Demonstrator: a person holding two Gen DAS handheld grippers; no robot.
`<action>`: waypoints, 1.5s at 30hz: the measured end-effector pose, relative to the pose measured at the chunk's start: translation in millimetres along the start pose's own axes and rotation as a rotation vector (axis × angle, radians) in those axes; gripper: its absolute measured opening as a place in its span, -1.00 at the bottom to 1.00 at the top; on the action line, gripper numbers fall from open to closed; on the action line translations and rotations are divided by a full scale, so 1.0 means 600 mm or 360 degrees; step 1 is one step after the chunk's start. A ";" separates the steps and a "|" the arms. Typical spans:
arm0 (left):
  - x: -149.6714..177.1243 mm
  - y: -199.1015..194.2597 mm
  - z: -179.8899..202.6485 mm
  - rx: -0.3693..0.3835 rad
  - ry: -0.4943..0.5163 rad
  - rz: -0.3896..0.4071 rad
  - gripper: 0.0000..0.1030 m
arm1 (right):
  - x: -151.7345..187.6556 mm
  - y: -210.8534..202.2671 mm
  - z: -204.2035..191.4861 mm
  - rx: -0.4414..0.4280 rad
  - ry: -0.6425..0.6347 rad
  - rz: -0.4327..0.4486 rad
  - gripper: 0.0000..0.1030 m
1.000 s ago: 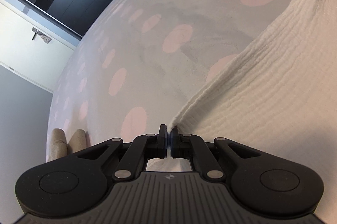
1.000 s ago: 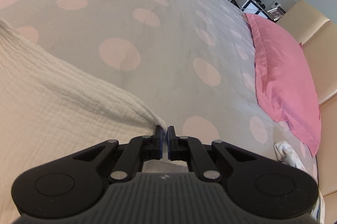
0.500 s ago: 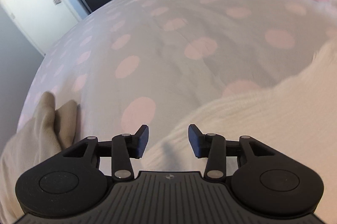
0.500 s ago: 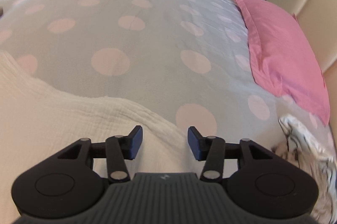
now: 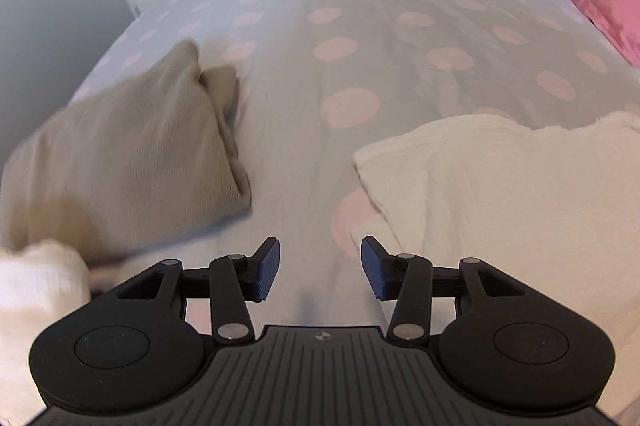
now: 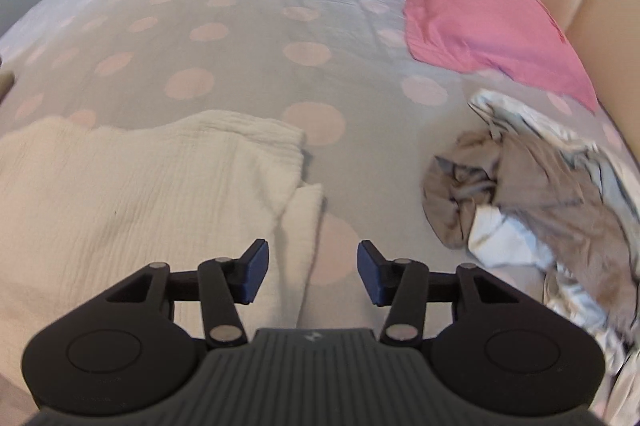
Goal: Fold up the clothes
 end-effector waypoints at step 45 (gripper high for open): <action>-0.023 0.081 0.008 0.0140 -0.0175 -0.0112 -0.52 | -0.047 0.112 0.083 -0.0083 0.0445 0.0079 -0.39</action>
Point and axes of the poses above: each gripper's, at about its wrist camera, not at the fingertips, and y roughly the way its jaws point, z to its right, x to its underside, the point moved 1 cm from there along y, roughly the way its jaws point, and after that the axes turned 13 degrees about -x, right-handed, at the moved point
